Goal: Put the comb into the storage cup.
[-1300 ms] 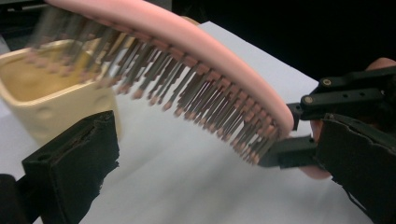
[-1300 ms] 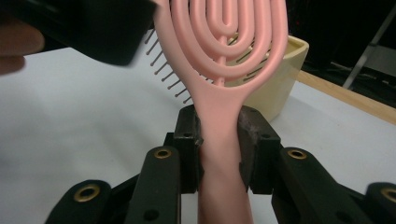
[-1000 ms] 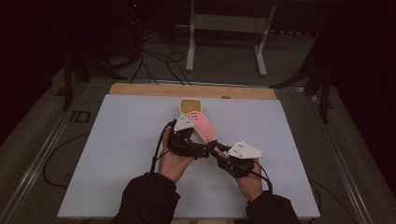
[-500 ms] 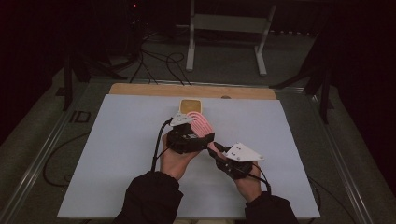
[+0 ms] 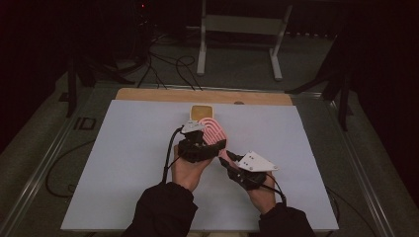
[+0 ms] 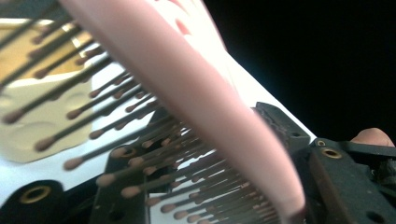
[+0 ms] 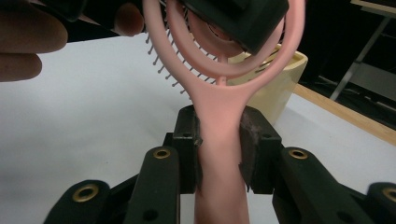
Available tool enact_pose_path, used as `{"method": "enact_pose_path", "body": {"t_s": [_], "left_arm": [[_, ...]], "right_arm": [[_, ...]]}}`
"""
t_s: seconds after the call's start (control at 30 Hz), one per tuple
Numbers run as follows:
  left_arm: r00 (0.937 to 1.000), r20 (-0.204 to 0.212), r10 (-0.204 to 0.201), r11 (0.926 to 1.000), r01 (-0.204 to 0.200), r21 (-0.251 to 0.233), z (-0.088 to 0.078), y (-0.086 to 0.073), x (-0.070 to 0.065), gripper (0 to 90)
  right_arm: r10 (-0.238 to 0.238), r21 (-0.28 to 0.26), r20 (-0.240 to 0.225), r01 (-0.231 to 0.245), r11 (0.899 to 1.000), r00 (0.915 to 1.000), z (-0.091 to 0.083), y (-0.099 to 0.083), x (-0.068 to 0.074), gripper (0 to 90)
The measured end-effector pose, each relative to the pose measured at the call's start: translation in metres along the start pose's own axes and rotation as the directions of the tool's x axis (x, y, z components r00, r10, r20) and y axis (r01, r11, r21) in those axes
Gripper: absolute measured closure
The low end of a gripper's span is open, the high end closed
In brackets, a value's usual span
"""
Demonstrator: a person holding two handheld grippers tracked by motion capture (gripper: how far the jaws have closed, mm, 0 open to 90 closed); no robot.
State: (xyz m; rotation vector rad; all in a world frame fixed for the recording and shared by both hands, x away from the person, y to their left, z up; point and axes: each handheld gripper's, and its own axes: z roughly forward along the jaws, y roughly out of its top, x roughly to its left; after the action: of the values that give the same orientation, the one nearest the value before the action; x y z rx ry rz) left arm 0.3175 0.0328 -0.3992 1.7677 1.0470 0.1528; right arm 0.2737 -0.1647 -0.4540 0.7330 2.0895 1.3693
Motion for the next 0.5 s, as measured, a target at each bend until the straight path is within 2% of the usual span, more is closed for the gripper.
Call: {"method": "enact_pose_path", "body": {"t_s": [0.17,0.33,0.5], "left_arm": [[0.9997,0.023,0.004,1.0000,-0.004,-0.008,-0.0007,0.0001,-0.0010,60.6],[0.9981,0.061,0.003,0.9998,-0.002,-0.019,-0.0012,0.0011,-0.0030,63.0],[0.9976,0.070,-0.001,0.9997,0.002,-0.022,-0.0016,0.0013,-0.0025,63.9]], "right_arm": [[0.001,-0.001,0.001,-0.001,1.000,1.0000,0.0008,-0.0003,0.0008,69.8],[0.019,-0.003,-0.006,-0.019,1.000,0.9998,0.0008,-0.0011,-0.0020,69.1],[0.033,-0.010,-0.015,-0.033,0.999,0.9994,0.0003,-0.0010,-0.0032,67.7]]}}
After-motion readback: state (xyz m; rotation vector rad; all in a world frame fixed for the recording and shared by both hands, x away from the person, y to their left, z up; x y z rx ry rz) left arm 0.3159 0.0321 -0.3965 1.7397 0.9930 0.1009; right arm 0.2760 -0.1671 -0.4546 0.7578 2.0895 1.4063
